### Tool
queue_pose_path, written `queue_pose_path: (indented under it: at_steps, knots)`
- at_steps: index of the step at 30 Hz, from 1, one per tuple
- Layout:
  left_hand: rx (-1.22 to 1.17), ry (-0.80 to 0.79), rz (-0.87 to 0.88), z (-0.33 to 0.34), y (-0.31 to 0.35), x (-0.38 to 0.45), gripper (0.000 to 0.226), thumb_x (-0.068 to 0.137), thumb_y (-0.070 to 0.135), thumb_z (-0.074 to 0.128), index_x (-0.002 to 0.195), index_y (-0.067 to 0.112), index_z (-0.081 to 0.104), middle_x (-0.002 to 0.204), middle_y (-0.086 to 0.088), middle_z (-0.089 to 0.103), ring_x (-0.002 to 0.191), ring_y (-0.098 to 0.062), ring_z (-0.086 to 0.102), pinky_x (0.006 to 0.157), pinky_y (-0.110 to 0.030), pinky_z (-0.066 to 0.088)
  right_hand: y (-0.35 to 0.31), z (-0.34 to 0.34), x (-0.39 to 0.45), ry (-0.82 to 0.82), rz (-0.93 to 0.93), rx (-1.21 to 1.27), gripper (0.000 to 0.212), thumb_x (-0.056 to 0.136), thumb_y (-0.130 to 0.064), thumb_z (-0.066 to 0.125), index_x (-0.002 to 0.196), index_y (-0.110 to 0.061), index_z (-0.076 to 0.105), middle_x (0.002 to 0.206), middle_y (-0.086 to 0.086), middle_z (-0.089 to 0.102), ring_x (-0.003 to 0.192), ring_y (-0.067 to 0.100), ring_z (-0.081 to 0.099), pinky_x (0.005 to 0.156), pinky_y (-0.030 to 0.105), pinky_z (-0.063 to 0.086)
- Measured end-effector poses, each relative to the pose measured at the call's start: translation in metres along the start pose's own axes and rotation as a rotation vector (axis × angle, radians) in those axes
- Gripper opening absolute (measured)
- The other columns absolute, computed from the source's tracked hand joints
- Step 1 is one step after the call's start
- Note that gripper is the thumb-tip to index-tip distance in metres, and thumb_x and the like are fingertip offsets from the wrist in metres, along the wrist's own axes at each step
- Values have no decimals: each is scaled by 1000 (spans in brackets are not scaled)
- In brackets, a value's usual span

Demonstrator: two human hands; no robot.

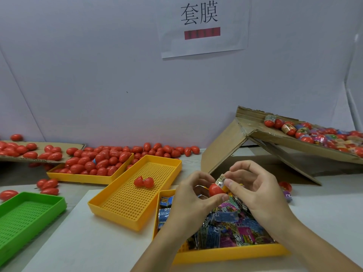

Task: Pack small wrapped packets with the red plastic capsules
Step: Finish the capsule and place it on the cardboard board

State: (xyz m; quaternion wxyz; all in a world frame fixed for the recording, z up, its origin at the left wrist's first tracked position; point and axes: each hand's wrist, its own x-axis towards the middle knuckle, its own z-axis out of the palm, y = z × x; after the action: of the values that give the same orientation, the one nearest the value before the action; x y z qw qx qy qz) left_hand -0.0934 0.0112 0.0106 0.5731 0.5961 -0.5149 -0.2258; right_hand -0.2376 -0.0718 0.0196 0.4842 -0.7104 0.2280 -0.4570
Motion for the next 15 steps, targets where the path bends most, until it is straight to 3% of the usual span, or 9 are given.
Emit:
queue_pose_path:
  at_steps: [6,11,15]
  knots:
    - [3,24,10,0,0,0,36,73,25,86,102,21,63,96,1,67,85,-13,68,70,-31,61,2,1,0,-12,-44,-89,22,84,-8,76,96,-23,64,88,-10,74,89,5,71,73,17,56]
    - [-31,18,21,0,-1,0,34,73,28,84,102,24,67,94,4,69,87,-14,70,74,-31,61,4,0,0,-5,-62,-109,23,84,-11,76,96,-27,65,90,-10,74,90,7,70,74,21,58]
    - [-127,23,25,0,1,0,31,78,35,75,104,19,72,96,-4,71,89,-21,72,76,-33,62,5,-1,0,1,-88,-109,24,84,-10,76,96,-28,65,91,-9,74,91,8,70,75,23,59]
